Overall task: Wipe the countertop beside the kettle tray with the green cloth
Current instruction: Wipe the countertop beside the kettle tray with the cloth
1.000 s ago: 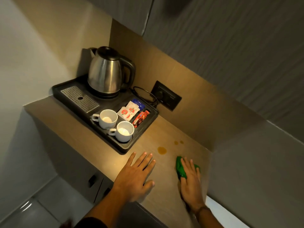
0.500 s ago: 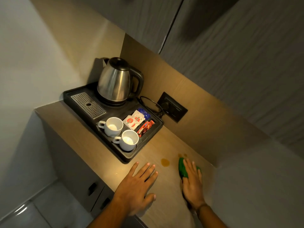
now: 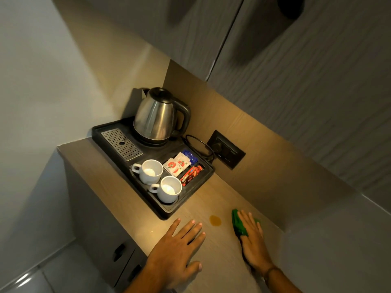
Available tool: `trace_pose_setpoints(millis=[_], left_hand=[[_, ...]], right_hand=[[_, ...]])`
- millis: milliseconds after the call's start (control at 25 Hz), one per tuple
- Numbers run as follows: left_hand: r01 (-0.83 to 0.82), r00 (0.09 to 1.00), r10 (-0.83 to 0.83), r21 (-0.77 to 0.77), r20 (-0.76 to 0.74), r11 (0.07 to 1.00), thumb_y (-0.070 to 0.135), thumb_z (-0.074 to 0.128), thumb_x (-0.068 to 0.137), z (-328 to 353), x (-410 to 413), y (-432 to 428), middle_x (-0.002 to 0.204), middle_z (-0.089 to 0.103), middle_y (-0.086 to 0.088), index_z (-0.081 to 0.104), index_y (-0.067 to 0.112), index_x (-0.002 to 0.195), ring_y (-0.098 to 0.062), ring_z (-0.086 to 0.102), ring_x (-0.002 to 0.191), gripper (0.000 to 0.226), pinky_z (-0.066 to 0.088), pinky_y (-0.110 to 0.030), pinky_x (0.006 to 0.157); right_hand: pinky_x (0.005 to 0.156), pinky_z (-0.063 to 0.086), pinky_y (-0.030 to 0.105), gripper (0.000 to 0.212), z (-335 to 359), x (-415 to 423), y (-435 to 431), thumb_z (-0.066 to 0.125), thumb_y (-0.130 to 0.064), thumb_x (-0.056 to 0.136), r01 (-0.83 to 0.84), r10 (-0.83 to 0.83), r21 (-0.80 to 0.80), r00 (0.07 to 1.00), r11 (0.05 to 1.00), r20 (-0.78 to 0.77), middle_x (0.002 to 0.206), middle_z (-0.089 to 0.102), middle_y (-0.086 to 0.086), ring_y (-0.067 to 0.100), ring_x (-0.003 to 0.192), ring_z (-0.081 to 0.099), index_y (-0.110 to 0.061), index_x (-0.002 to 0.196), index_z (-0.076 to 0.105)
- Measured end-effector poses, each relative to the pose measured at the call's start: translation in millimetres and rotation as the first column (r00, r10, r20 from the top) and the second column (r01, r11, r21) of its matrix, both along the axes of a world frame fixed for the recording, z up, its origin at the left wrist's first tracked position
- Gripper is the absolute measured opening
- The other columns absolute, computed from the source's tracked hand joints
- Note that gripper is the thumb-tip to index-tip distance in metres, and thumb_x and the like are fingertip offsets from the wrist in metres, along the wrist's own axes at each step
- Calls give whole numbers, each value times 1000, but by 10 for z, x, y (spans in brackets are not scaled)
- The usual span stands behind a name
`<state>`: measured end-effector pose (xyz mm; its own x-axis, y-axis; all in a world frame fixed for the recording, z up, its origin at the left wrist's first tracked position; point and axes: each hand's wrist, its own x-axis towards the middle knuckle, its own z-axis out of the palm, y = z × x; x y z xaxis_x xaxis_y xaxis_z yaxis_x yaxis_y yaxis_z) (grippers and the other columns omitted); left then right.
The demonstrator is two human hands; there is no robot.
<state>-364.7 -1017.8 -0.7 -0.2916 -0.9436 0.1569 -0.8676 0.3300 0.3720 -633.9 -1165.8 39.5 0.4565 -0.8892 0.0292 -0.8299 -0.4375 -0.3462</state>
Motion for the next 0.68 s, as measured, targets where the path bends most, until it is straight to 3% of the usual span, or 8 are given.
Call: trace_pose_setpoints(millis=[120,240,320,360,440,520,560,680], left_hand=[[3,1000,-3,-39,-9,999,67,35,101,-20,-10,-14,174,6,0,16,25,162,-21,-2,157,76,-10,-54,118],[17,997,-13,-45,72,999,68,37,102,-42,15,-18,171,22,-3,26,24,160,-25,17,156,74,1,-55,115],[-4,991,13,-65,132,998,69,38,101,-49,20,-23,167,34,-3,34,24,157,-25,31,151,73,10,-54,111],[-9,992,18,-73,127,997,70,38,100,-62,18,-28,166,35,-3,35,24,157,-25,32,151,73,11,-54,111],[2,995,4,-62,97,998,69,39,100,-82,8,-29,169,30,-3,31,24,158,-26,26,153,74,7,-54,112],[-7,998,11,-71,55,997,68,37,101,-66,9,-45,173,16,-1,22,25,161,-24,10,157,75,-2,-54,116],[-7,1000,8,-46,29,999,68,35,101,-48,-2,-48,174,9,0,17,26,162,-21,1,158,76,-7,-54,119],[-1,1000,1,14,0,1000,69,31,101,-7,-17,-26,174,-2,4,9,30,163,-15,-13,156,77,-13,-55,123]], right_hand=[[125,7,48,71,-48,-410,-36,41,-10,89,17,-17,-1,1000,1000,-7,164,31,-6,21,155,17,-43,150,30],[125,8,52,71,64,-25,-375,49,2,92,278,-278,-2,961,961,-4,165,30,2,25,155,15,-29,154,32],[126,5,49,71,144,331,-377,50,3,93,248,-248,-5,968,969,-39,167,25,2,24,156,12,-22,156,30],[126,4,47,70,123,389,-284,49,0,93,137,-137,-11,990,991,-41,167,24,1,23,156,11,-23,157,29],[125,1,40,67,-28,212,-2,44,-13,92,-97,99,29,993,995,-63,166,22,-12,16,156,11,-29,156,28],[121,-3,30,69,-63,-124,193,33,-28,90,-182,194,86,966,980,-172,158,6,-39,-3,152,5,-30,157,18],[121,-3,32,69,-49,-238,188,31,-29,89,-189,207,109,959,976,-195,153,5,-45,-6,151,4,-26,157,15],[125,8,47,63,74,90,-10,41,-16,91,-49,49,-18,999,999,14,162,30,-11,22,154,19,-23,153,35]])
